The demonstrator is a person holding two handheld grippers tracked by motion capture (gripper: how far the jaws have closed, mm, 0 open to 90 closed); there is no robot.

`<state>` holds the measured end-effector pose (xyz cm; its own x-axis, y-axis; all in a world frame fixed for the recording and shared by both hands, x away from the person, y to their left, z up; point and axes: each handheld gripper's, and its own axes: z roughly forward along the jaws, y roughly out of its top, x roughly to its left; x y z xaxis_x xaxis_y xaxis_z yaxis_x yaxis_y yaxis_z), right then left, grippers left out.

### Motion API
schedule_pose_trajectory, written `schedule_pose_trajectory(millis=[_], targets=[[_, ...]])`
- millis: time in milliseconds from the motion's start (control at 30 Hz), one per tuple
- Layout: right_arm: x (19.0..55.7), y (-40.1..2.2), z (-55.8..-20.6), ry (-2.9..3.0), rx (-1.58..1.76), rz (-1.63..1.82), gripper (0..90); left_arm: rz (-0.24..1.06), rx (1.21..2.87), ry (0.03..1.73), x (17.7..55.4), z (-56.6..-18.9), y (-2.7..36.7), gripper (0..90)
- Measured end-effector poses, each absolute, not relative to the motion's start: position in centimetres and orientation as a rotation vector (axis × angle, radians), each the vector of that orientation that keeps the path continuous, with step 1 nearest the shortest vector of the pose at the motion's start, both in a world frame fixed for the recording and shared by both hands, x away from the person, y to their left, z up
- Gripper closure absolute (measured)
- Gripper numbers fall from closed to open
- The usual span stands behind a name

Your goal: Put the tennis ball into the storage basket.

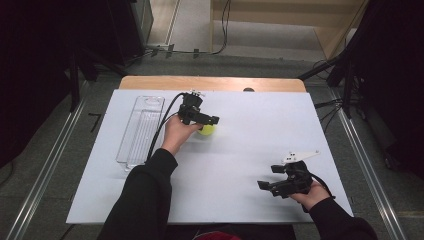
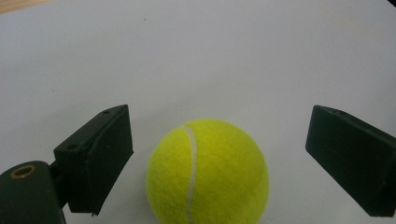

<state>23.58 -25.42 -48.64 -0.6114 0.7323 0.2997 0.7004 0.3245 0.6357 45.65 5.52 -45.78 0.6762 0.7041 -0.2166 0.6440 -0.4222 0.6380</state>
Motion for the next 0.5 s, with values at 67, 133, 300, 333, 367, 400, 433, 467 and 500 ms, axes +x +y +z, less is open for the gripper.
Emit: schedule_pose_trajectory(millis=[67,133,300,333,367,400,433,467,500], targets=[[23.6,-25.4,-48.6,2.523,1.363,1.175,12.2,0.112,2.186,1.029,45.6,-46.0,5.5,8.1],[23.6,-25.4,-48.6,2.524,1.362,1.175,12.2,0.120,2.195,1.033,45.6,-46.2,5.4,8.0],[23.6,-25.4,-48.7,2.524,1.362,1.176,12.2,0.131,2.189,1.036,45.4,-46.6,5.4,11.3],[23.6,-25.4,-48.7,2.524,1.362,1.175,12.2,0.141,2.183,1.039,45.3,-46.7,5.4,14.1],[23.6,-25.4,-48.7,2.524,1.362,1.175,12.3,0.134,2.182,1.040,45.3,-46.8,5.5,14.1],[23.6,-25.4,-48.7,2.525,1.361,1.175,12.2,0.132,2.184,1.039,45.3,-46.9,5.5,14.0],[23.6,-25.4,-48.6,2.525,1.361,1.175,12.2,0.129,2.185,1.039,45.3,-47.0,5.5,14.1],[23.6,-25.4,-48.6,2.527,1.360,1.173,12.3,0.126,2.189,1.043,45.3,-47.1,5.5,14.0],[23.6,-25.4,-48.7,2.527,1.359,1.173,12.2,0.126,2.194,1.042,45.3,-47.2,5.5,14.0]])
